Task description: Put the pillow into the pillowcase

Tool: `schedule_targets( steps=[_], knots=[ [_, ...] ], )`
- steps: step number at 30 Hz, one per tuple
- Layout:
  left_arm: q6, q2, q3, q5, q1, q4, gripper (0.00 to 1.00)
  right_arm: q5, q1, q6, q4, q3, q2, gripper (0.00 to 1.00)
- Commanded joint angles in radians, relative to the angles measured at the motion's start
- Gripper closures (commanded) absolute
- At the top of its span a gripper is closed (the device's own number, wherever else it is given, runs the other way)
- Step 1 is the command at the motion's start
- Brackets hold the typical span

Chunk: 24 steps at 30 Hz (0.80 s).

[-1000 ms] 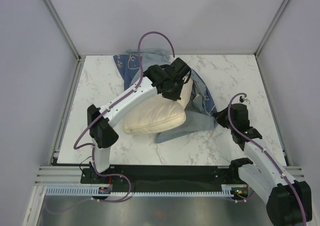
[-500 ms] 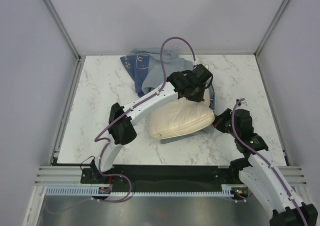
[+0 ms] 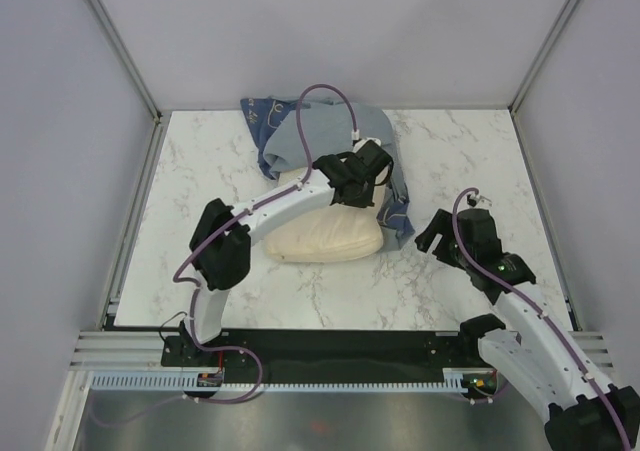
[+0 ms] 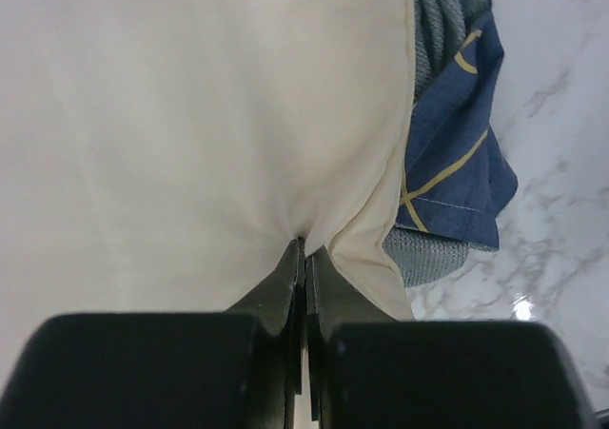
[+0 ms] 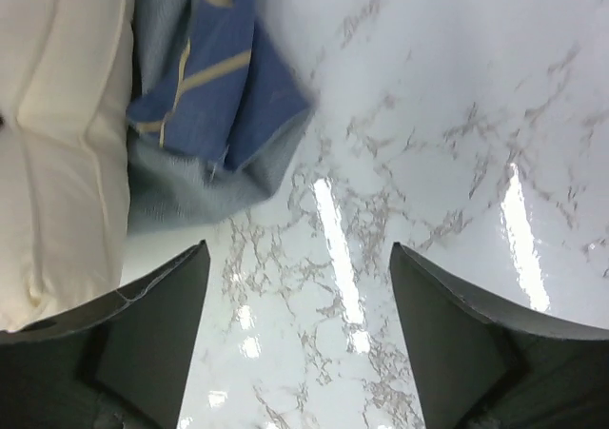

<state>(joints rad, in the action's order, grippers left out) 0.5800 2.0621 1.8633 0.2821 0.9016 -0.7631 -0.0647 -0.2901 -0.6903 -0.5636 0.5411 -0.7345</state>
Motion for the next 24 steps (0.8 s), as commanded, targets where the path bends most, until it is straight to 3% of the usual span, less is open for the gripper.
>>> schedule_targets(
  steps=[1,7,12,22,23,24],
  knots=[
    [-0.078,-0.184,-0.111,0.095,-0.009,0.073,0.98,-0.144,-0.001,0.040,0.037,0.138,-0.035,0.15],
    [-0.091,-0.329,-0.292,0.039,-0.007,0.119,0.98,0.008,0.000,0.107,0.292,0.212,-0.299,0.20],
    [-0.086,-0.405,-0.342,0.017,-0.004,0.119,0.98,0.092,0.000,0.133,0.473,0.255,-0.485,0.18],
    [-0.086,-0.473,-0.377,0.005,0.008,0.114,0.98,0.161,-0.032,0.117,0.653,0.347,-0.850,0.20],
    [-0.086,-0.473,-0.375,0.003,0.010,0.113,0.98,0.166,-0.046,0.117,0.657,0.350,-0.865,0.23],
    [-0.086,-0.473,-0.371,0.003,0.008,0.113,0.98,0.167,-0.050,0.112,0.663,0.346,-0.885,0.42]
  ],
)
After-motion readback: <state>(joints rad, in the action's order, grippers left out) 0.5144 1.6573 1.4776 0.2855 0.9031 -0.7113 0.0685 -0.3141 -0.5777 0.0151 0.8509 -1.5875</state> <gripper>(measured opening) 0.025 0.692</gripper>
